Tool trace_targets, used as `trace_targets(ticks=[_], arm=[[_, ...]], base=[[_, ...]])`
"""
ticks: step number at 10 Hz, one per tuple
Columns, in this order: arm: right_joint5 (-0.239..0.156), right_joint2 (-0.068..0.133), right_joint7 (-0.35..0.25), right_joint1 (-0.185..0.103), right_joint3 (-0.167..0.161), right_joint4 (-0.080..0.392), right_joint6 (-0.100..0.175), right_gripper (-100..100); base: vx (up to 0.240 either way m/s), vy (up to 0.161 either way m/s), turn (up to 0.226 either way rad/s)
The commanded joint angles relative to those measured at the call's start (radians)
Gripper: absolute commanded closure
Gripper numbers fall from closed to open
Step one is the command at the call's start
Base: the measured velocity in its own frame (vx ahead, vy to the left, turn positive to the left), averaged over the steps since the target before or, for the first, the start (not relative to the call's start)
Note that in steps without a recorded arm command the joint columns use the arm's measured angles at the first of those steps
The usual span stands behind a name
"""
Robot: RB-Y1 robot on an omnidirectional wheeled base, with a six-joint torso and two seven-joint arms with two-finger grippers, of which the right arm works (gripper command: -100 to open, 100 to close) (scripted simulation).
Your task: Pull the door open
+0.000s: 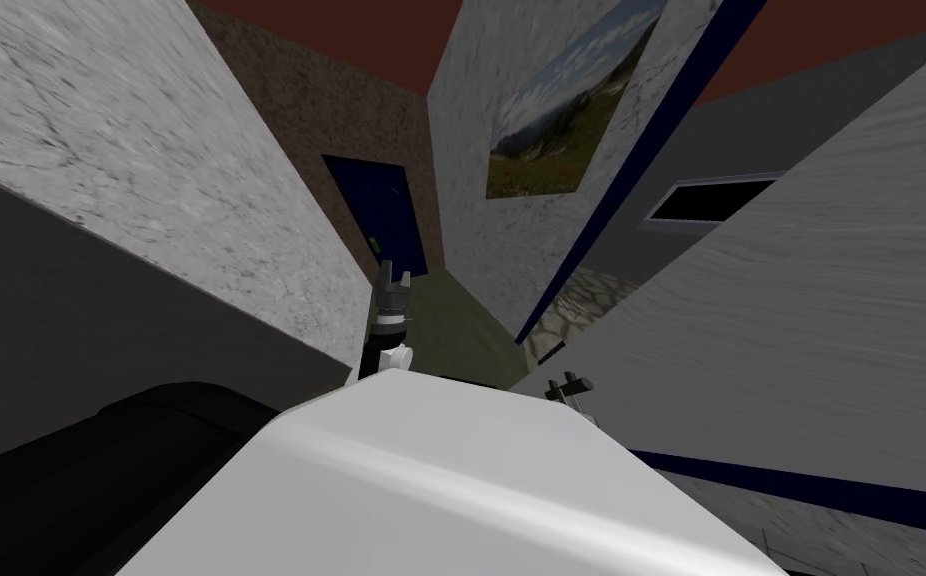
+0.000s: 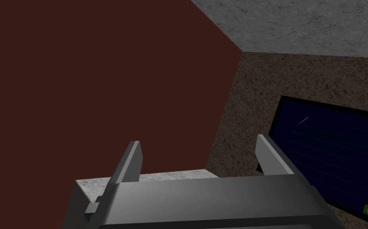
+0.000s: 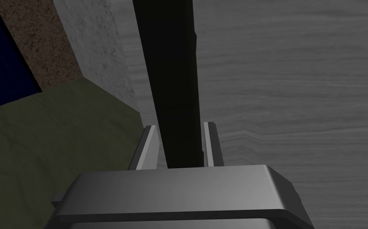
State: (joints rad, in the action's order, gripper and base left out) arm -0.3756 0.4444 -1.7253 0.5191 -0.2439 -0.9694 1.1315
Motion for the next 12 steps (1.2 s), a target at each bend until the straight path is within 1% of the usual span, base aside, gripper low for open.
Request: trace_targets(ticks=[1,6,10,11,12], arm=[[0.004,0.007,-0.009,-0.004,-0.004,0.012,0.011,100],[0.019,0.03,-0.041,-0.019,-0.016,0.052,0.047,100],[0.03,0.046,-0.063,-0.029,-0.026,0.08,0.074,100],[0.029,0.043,-0.059,-0.029,-0.026,0.076,0.068,100],[0.041,0.044,-0.063,-0.022,-0.037,0.096,0.098,100]], base=[[-0.132,-0.021,0.111],[-0.204,-0.02,0.131],[-0.195,-0.025,0.101],[-0.079,-0.015,0.031],[-0.06,-0.006,0.021]])
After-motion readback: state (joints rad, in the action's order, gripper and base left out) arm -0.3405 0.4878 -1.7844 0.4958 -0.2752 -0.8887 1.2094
